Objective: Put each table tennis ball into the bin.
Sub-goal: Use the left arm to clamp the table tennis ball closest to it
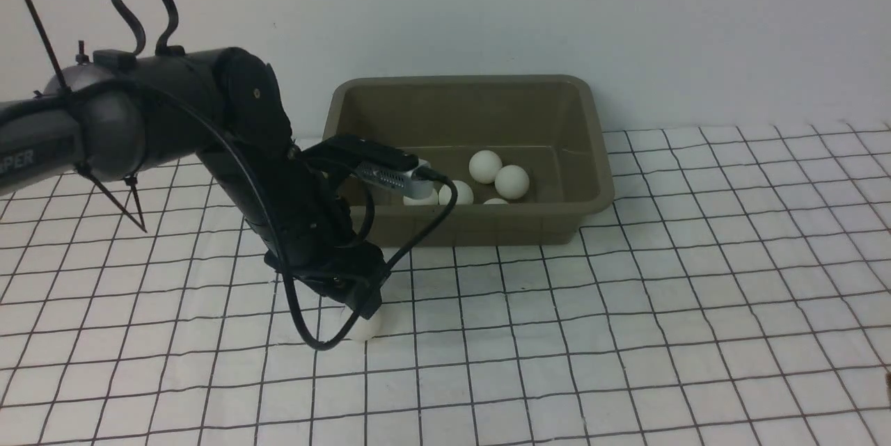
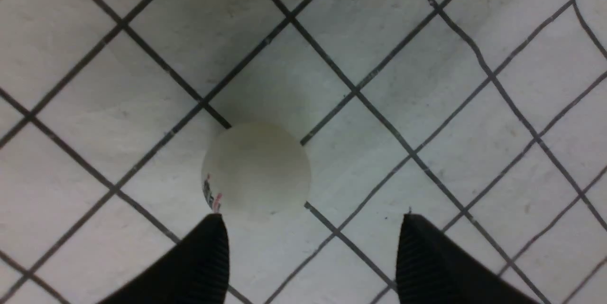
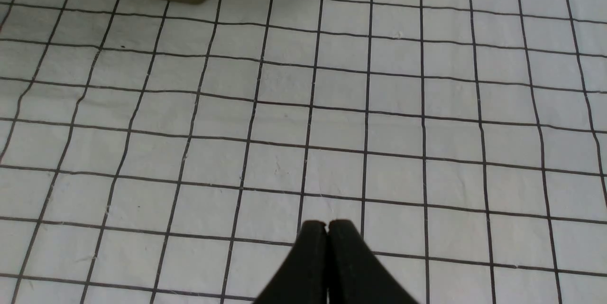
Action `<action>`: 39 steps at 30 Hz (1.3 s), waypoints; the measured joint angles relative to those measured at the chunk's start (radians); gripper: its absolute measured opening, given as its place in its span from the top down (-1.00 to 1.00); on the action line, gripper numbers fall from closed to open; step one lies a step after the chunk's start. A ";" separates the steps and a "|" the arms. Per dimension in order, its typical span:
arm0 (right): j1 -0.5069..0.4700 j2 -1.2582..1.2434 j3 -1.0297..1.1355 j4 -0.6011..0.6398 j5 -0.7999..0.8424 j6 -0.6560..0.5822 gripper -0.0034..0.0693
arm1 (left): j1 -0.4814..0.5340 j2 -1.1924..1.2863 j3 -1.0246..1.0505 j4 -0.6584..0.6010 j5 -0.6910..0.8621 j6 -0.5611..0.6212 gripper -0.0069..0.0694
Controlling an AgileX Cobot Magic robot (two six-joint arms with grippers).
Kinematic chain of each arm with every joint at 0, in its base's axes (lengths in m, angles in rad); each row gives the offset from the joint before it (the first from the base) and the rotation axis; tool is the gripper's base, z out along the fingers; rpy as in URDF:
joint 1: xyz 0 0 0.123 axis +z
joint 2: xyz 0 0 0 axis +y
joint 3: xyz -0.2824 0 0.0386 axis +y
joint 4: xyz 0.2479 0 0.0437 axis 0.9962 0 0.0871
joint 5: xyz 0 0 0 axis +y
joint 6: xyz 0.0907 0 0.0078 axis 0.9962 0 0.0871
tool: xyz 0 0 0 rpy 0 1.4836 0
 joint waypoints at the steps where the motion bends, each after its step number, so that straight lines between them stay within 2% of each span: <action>1: 0.000 0.000 0.000 0.000 0.000 0.000 0.95 | 0.000 0.004 0.000 -0.002 -0.003 0.005 -0.30; 15: 0.000 0.000 0.000 0.001 -0.001 0.000 0.95 | 0.000 0.040 0.000 -0.001 -0.075 0.021 -0.39; 30: 0.000 0.000 0.000 0.003 -0.001 -0.001 0.95 | 0.000 0.136 0.000 0.007 -0.099 0.021 -0.39; 35: 0.000 0.000 0.000 0.003 -0.001 -0.001 0.95 | 0.000 0.142 0.000 0.007 -0.101 0.020 -0.22; 36: 0.000 0.000 0.000 0.003 -0.001 -0.001 0.95 | 0.000 0.141 0.000 0.007 -0.094 0.017 -0.10; 39: 0.000 0.000 0.000 0.003 -0.001 -0.001 0.95 | 0.000 0.123 -0.006 0.007 -0.033 0.015 -0.10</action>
